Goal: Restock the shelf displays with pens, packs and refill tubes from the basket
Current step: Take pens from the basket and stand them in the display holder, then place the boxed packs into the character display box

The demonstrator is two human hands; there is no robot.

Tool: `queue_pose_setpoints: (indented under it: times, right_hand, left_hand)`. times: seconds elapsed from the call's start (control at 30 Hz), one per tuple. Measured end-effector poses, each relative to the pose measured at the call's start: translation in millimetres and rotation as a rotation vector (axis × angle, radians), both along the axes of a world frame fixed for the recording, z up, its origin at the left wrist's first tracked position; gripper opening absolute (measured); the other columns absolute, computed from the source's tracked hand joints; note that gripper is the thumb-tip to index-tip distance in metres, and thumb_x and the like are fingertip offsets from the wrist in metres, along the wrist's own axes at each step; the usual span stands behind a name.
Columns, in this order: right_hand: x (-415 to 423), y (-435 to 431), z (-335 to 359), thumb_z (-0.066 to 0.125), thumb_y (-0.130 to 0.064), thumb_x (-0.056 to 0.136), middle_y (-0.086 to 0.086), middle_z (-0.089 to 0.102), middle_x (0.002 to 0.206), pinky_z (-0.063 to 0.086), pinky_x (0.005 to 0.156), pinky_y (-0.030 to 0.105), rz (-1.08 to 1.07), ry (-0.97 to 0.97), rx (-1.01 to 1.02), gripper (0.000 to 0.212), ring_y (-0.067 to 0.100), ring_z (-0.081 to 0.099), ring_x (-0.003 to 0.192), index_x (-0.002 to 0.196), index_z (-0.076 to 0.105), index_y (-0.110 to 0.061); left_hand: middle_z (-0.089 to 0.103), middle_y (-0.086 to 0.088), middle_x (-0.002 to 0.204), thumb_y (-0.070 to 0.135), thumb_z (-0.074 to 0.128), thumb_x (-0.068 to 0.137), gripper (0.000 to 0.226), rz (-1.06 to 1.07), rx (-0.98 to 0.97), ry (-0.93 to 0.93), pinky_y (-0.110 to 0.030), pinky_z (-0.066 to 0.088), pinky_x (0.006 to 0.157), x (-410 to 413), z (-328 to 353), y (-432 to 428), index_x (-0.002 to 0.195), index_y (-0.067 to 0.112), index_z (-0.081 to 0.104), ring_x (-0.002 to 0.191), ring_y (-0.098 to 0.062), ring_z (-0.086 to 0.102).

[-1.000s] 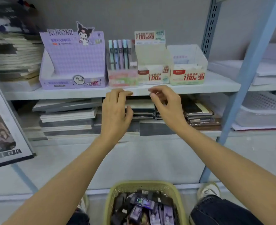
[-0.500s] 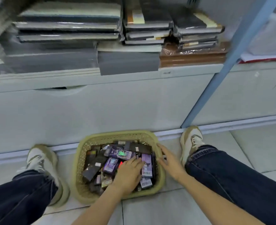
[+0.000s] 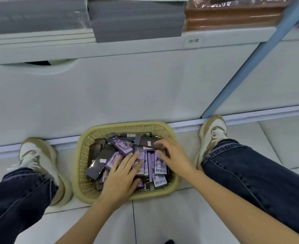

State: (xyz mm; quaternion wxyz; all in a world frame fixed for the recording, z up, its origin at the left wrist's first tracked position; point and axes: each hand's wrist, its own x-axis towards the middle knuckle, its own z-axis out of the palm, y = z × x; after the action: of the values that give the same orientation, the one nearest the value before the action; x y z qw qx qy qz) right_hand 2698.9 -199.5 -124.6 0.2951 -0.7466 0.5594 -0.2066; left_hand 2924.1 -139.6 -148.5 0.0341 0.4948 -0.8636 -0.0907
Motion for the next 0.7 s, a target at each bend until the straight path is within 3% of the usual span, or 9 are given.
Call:
queue_pose_setpoints:
  times: [0.1, 0.3, 0.43, 0.57, 0.7]
  right_hand:
    - [29, 6, -7, 0.062, -0.020, 0.092, 0.003, 0.056, 0.111, 0.049, 0.086, 0.035, 0.061, 0.150, 0.199, 0.028, 0.021, 0.060, 0.097, 0.119, 0.059, -0.012]
    - [51, 10, -16, 0.063, -0.031, 0.092, 0.007, 0.038, 0.123, 0.048, 0.093, 0.040, -0.048, 0.310, 0.348, 0.043, 0.027, 0.057, 0.103, 0.127, 0.050, -0.009]
    - [45, 3, -13, 0.071, -0.035, 0.085, 0.006, 0.042, 0.116, 0.047, 0.093, 0.036, -0.045, 0.267, 0.447, 0.040, 0.025, 0.056, 0.103, 0.121, 0.062, -0.018]
    - [43, 0, -14, 0.080, -0.026, 0.077, 0.005, 0.052, 0.104, 0.042, 0.082, 0.027, -0.144, 0.174, 0.483, 0.041, 0.017, 0.053, 0.093, 0.112, 0.064, -0.012]
    - [42, 2, -13, 0.068, -0.013, 0.087, 0.006, 0.065, 0.090, 0.050, 0.081, 0.035, -0.303, -0.099, 0.574, 0.010, 0.017, 0.059, 0.079, 0.096, 0.068, -0.009]
  left_hand:
    - [0.050, -0.006, 0.145, 0.037, 0.041, 0.091, 0.049, 0.020, 0.002, -0.027, -0.047, 0.024, 0.112, 13, 1, 3, 0.135, 0.020, 0.055, 0.137, -0.027, 0.043]
    - [0.053, -0.004, 0.142, 0.028, 0.066, 0.089, 0.048, 0.083, 0.093, 0.050, -0.049, 0.032, 0.113, 19, 0, 8, 0.135, 0.019, 0.056, 0.138, -0.026, 0.041]
    - [0.051, -0.005, 0.144, 0.027, 0.064, 0.091, 0.047, 0.079, 0.090, 0.085, -0.050, 0.029, 0.114, 21, 0, 9, 0.136, 0.019, 0.056, 0.140, -0.027, 0.037]
    - [0.043, -0.005, 0.150, 0.030, 0.056, 0.096, 0.047, 0.085, 0.142, 0.083, -0.046, 0.015, 0.118, 20, 3, 11, 0.142, 0.020, 0.049, 0.145, -0.026, 0.027]
    - [0.021, 0.002, 0.160, 0.038, 0.041, 0.101, 0.053, 0.085, 0.254, 0.024, -0.036, -0.004, 0.119, 23, 3, 7, 0.151, 0.026, 0.029, 0.150, -0.018, 0.004]
